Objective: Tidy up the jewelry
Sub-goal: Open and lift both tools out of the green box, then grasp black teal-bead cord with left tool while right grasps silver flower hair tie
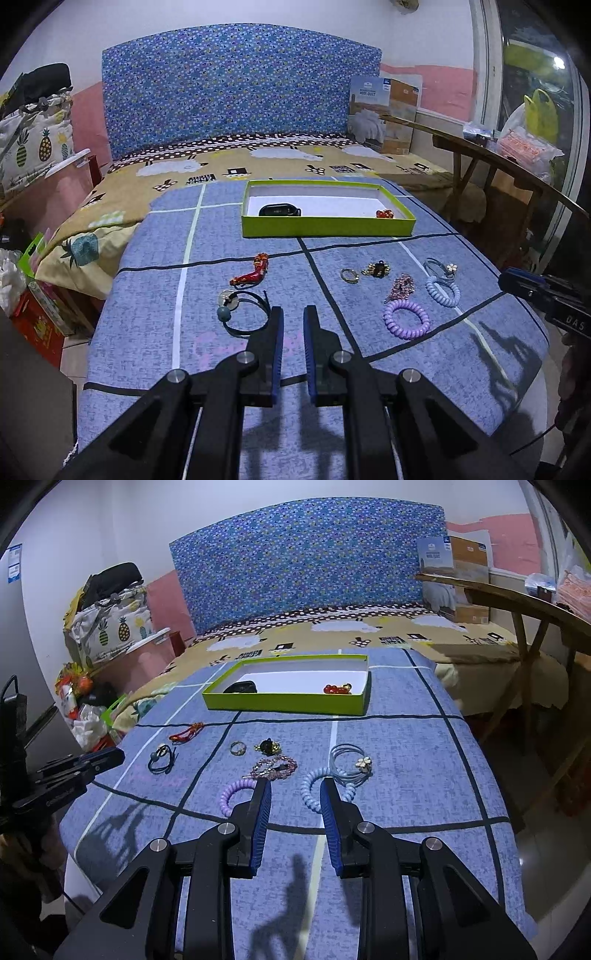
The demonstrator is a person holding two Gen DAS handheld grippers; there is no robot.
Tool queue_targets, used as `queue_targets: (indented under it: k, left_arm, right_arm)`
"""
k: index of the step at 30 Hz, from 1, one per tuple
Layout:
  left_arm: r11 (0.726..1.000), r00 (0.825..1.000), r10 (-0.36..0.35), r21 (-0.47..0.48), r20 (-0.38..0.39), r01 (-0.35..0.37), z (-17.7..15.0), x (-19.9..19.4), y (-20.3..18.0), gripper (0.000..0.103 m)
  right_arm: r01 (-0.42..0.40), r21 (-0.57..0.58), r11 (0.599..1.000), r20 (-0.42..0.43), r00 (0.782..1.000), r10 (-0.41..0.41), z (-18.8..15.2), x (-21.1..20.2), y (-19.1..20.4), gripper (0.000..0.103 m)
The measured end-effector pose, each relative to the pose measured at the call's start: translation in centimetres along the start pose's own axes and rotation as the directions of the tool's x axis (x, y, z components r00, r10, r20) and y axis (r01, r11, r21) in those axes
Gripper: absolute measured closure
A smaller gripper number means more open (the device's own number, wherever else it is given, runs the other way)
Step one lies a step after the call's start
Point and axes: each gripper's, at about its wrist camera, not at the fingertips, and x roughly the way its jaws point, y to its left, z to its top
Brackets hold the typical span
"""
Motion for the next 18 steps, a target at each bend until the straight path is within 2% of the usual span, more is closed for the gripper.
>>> queue_targets:
  k: [5,7,8,18]
  left_arm:
    - [1.000,1.000,0.016,-0.017,-0.008,-0.016,0.0,0.7,0.8,0.088]
    - [0.999,1.000,0.021,-0.025,-0.010,-0.021,0.0,1.0,1.2,0.077]
    - [0.999,1.000,0.023,-0.031,-0.012,-0.024,0.0,1.2,1.4,0.076]
    - [0.996,0.995,0.064,-0.064,-0.082,-0.069,-0.2,4.5,3.7,0.075]
  right_arm:
    - [0.010,0.004,1.000,-0.002,1.000,-0.010,0.0,0.3,-0.4,0.075]
    - [0.010,0.004,1.000,-0.007,1.000,-0.010,-0.1,0.6,-0.5,0.075]
    - [0.010,0.005,1.000,-0.009,1.000,-0.010,-0.1,0.7,-0.6,0.075]
    - [0.027,0.017,0.999,-0.042,0.999,-0.027,0.2,2.6,-1.7,0.075]
